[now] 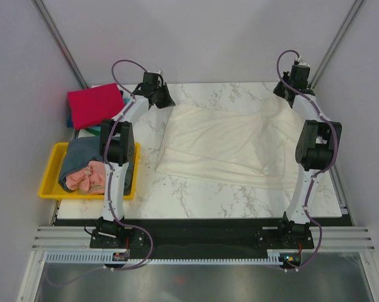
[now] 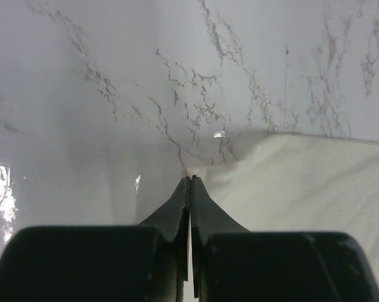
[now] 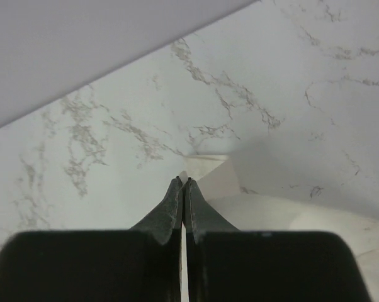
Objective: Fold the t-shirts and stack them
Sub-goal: Fold the tshirt
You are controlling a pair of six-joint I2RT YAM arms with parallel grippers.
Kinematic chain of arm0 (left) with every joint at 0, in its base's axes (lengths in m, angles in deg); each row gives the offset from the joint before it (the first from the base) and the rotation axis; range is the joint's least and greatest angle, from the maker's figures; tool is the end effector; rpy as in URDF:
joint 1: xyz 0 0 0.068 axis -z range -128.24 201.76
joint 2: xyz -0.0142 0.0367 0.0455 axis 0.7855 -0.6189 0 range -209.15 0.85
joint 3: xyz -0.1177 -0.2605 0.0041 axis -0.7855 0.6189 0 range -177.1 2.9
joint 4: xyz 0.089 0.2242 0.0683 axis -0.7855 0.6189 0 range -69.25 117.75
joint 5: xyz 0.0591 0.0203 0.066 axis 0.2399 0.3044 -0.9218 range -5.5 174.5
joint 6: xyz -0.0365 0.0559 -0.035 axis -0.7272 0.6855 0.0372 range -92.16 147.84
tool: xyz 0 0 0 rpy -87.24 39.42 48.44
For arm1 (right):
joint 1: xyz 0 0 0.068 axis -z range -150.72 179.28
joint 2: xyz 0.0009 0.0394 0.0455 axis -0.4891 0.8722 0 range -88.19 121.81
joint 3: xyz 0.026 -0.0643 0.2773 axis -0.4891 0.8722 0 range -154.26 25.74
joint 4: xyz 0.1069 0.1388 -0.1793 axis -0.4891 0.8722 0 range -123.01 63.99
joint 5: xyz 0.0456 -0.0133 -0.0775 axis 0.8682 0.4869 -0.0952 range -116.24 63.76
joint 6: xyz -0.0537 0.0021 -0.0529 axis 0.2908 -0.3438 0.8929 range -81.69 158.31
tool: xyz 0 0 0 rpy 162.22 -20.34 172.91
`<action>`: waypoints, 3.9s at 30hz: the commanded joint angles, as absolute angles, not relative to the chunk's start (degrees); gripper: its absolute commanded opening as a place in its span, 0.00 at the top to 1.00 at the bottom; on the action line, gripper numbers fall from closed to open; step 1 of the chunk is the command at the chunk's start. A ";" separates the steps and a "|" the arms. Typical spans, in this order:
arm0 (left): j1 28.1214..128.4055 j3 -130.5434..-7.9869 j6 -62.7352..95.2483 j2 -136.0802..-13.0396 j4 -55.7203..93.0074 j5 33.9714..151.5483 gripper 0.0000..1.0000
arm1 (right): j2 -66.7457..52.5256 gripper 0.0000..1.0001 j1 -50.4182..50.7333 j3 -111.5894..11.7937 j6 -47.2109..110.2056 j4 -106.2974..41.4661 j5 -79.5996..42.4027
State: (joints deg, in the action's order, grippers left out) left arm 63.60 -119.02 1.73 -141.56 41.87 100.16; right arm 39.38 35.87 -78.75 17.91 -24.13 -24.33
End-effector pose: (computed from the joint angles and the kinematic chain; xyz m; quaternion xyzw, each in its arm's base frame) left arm 0.5648 -0.1358 0.1674 -0.0569 0.9036 -0.2496 0.3436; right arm 0.5408 -0.0603 0.2241 0.1962 0.8521 0.0728 0.4797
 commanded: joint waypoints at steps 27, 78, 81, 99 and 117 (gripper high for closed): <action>59.85 -79.10 3.31 -106.38 31.47 97.94 0.98 | -11.36 1.00 40.27 -30.99 14.93 -29.58 -24.04; 79.36 -68.99 1.12 -106.73 33.57 86.87 0.36 | -11.16 0.16 45.28 -6.07 -0.98 -27.82 -25.89; 79.54 -67.51 0.33 -107.78 35.42 86.35 0.37 | -1.93 0.16 45.11 -11.16 -0.45 -29.05 -25.63; 102.20 -36.30 -28.31 -91.36 26.40 98.89 0.36 | 54.16 0.19 18.40 -85.49 3.77 -16.23 -17.98; 107.66 -45.43 -24.38 -62.28 47.98 86.99 0.32 | 68.53 0.02 14.61 -110.94 0.08 -28.08 -13.67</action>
State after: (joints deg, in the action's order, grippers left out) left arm 107.40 -42.42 -27.69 -66.77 41.41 93.41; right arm 69.28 14.41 -112.74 1.30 -26.49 -13.40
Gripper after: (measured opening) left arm 0.674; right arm 0.979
